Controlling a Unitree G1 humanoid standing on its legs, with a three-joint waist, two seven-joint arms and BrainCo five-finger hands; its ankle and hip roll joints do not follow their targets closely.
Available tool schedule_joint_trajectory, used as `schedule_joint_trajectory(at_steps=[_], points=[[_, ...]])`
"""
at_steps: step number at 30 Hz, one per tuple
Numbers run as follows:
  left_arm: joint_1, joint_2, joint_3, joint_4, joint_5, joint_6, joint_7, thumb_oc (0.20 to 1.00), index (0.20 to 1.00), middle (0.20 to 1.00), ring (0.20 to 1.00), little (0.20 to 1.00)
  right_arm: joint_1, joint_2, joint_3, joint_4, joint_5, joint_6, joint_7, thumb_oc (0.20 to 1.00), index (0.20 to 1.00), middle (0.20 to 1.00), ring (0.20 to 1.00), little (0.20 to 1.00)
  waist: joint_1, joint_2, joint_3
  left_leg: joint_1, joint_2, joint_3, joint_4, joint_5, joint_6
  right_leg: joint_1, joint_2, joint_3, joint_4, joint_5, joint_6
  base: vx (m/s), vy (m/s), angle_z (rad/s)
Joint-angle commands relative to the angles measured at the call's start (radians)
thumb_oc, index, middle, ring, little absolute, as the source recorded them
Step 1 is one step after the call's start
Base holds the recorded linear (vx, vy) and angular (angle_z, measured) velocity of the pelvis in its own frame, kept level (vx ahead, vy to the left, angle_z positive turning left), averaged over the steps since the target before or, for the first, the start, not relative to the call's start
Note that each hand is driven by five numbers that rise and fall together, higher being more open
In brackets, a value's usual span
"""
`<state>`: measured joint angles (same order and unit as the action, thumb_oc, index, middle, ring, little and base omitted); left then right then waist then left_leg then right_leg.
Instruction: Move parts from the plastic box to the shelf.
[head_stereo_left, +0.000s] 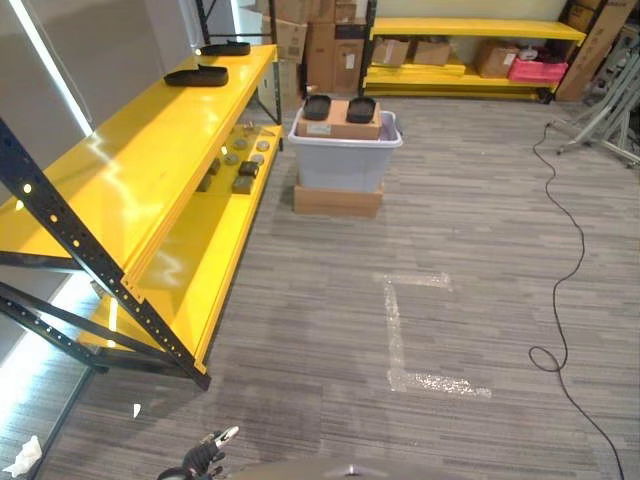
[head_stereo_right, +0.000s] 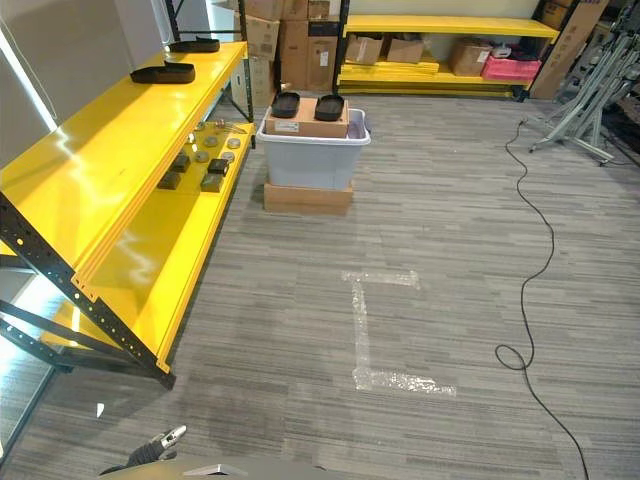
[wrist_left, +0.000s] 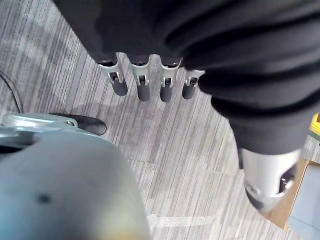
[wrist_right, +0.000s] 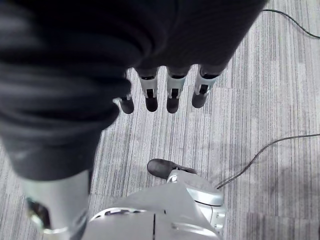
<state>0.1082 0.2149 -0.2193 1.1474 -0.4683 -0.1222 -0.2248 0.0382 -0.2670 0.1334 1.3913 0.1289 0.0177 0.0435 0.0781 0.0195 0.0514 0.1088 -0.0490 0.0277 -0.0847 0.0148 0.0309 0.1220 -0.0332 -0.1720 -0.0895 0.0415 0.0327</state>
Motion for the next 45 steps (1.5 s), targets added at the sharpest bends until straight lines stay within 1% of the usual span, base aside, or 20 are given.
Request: schedule_joint_trajectory(at_steps=[1,3,6,10,11,13,15,16,19,23,26,33,38,41,45], points=[[-0.059,0.0,-0.013,0.011,0.019,-0.038,-0.012,1.0,1.0,1.0,1.0,1.0,-0.025,-0.017,-0.002,0.074,0.004,0.01,-0.002,1.0,1.0,1.0,1.0,1.0,0.02,-0.008,-0.022,0.004,0.017,0.06,0.017,-0.104,-0.009,-0.018,-0.054,-0.007,0.002,-0.036,0.094,0.0,0.0,0.0],[-0.061,0.0,-0.01,0.013,0.012,-0.031,-0.015,1.0,1.0,1.0,1.0,1.0,-0.026,-0.015,0.0,0.069,0.003,0.016,-0.006,1.0,1.0,1.0,1.0,1.0,0.017,-0.009,-0.022,0.003,0.017,0.064,0.018,-0.105,-0.008,-0.019,-0.054,-0.004,0.002,-0.035,0.094,0.0,0.0,0.0],[-0.064,0.004,-0.009,0.014,0.016,-0.027,0.008,1.0,1.0,1.0,1.0,1.0,-0.025,-0.014,0.004,0.056,0.002,0.026,-0.009,1.0,1.0,1.0,1.0,1.0,0.014,-0.01,-0.02,0.0,0.017,0.068,0.021,-0.106,-0.006,-0.022,-0.054,0.0,0.002,-0.033,0.095,0.0,0.0,0.0],[-0.069,-0.002,0.013,0.039,0.026,-0.006,0.09,1.0,1.0,1.0,1.0,1.0,-0.024,0.0,0.014,0.046,0.027,0.053,-0.017,1.0,1.0,1.0,1.0,1.0,0.011,-0.017,-0.021,-0.001,0.017,0.07,0.022,-0.105,-0.005,-0.024,-0.053,0.004,0.002,-0.031,0.094,0.0,0.0,0.0],[-0.072,-0.003,0.022,0.05,0.04,0.003,0.124,1.0,1.0,1.0,1.0,1.0,-0.026,0.006,0.017,0.042,0.043,0.08,-0.018,1.0,1.0,1.0,1.0,1.0,0.011,-0.019,-0.022,-0.002,0.017,0.07,0.022,-0.105,-0.004,-0.026,-0.051,0.007,0.002,-0.031,0.093,0.0,0.0,0.0],[-0.074,-0.004,0.028,0.057,0.042,0.016,0.139,1.0,1.0,1.0,1.0,1.0,-0.025,0.01,0.018,0.041,0.059,0.097,-0.021,1.0,1.0,1.0,1.0,1.0,0.01,-0.02,-0.023,-0.002,0.017,0.071,0.021,-0.104,-0.004,-0.027,-0.051,0.008,0.002,-0.03,0.092,0.0,0.0,0.0],[-0.081,-0.008,0.038,0.074,0.059,0.045,0.162,1.0,1.0,1.0,1.0,1.0,-0.024,0.021,0.02,0.041,0.095,0.127,-0.033,1.0,1.0,1.0,1.0,1.0,0.006,-0.023,-0.025,-0.003,0.018,0.074,0.02,-0.102,-0.003,-0.029,-0.05,0.01,0.002,-0.028,0.092,0.0,-0.004,-0.02],[-0.082,-0.008,0.039,0.077,0.061,0.048,0.163,1.0,1.0,1.0,1.0,1.0,-0.023,0.022,0.021,0.04,0.104,0.132,-0.038,1.0,1.0,1.0,1.0,1.0,0.006,-0.023,-0.025,-0.003,0.018,0.074,0.02,-0.102,-0.003,-0.03,-0.05,0.011,0.002,-0.028,0.092,0.0,0.0,0.0],[-0.09,-0.014,0.041,0.105,0.093,0.116,0.158,1.0,1.0,1.0,1.0,1.0,-0.024,0.028,0.003,0.041,0.153,0.178,-0.079,1.0,1.0,1.0,1.0,1.0,-0.001,-0.024,-0.029,-0.005,0.018,0.079,0.019,-0.099,-0.003,-0.035,-0.047,0.017,0.002,-0.025,0.091,0.0,-0.004,-0.05],[-0.097,-0.018,0.041,0.128,0.093,0.15,0.206,1.0,1.0,1.0,1.0,1.0,-0.03,0.03,0.006,0.036,0.133,0.184,-0.104,1.0,1.0,1.0,1.0,1.0,-0.008,-0.024,-0.031,-0.007,0.019,0.086,0.02,-0.098,-0.002,-0.04,-0.046,0.024,0.002,-0.022,0.091,0.01,0.004,-0.09],[-0.104,-0.015,0.046,0.136,0.106,0.16,0.209,1.0,1.0,1.0,1.0,1.0,-0.031,0.032,0.019,0.024,0.135,0.2,-0.099,1.0,1.0,1.0,1.0,1.0,-0.013,-0.027,-0.032,-0.01,0.02,0.089,0.021,-0.097,-0.002,-0.043,-0.044,0.031,0.002,-0.021,0.09,0.0,0.002,-0.02],[-0.11,-0.013,0.048,0.138,0.098,0.163,0.223,1.0,1.0,1.0,1.0,1.0,-0.031,0.033,0.023,0.007,0.143,0.196,-0.123,1.0,1.0,1.0,1.0,1.0,-0.019,-0.031,-0.03,-0.014,0.02,0.092,0.021,-0.096,0.0,-0.05,-0.041,0.04,0.002,-0.016,0.091,0.0,-0.006,-0.03],[-0.11,-0.013,0.051,0.141,0.1,0.137,0.232,1.0,1.0,1.0,1.0,1.0,-0.032,0.033,0.031,-0.001,0.145,0.199,-0.12,1.0,1.0,1.0,1.0,1.0,-0.021,-0.035,-0.026,-0.022,0.02,0.093,0.029,-0.097,0.0,-0.054,-0.039,0.046,0.002,-0.015,0.089,0.01,-0.001,-0.07],[-0.109,-0.015,0.055,0.142,0.095,0.133,0.24,1.0,1.0,1.0,1.0,1.0,-0.031,0.033,0.036,-0.003,0.132,0.199,-0.117,1.0,1.0,1.0,1.0,1.0,-0.02,-0.038,-0.025,-0.025,0.018,0.086,0.03,-0.097,0.001,-0.056,-0.039,0.048,0.002,-0.013,0.088,0.03,0.015,-0.03],[-0.105,-0.016,0.055,0.143,0.1,0.146,0.25,1.0,1.0,1.0,1.0,1.0,-0.034,0.029,0.039,-0.007,0.122,0.197,-0.121,1.0,1.0,1.0,1.0,1.0,-0.018,-0.037,-0.021,-0.031,0.008,0.076,0.036,-0.099,0.008,-0.059,-0.044,0.054,0.009,-0.011,0.09,0.06,0.066,-0.03]])
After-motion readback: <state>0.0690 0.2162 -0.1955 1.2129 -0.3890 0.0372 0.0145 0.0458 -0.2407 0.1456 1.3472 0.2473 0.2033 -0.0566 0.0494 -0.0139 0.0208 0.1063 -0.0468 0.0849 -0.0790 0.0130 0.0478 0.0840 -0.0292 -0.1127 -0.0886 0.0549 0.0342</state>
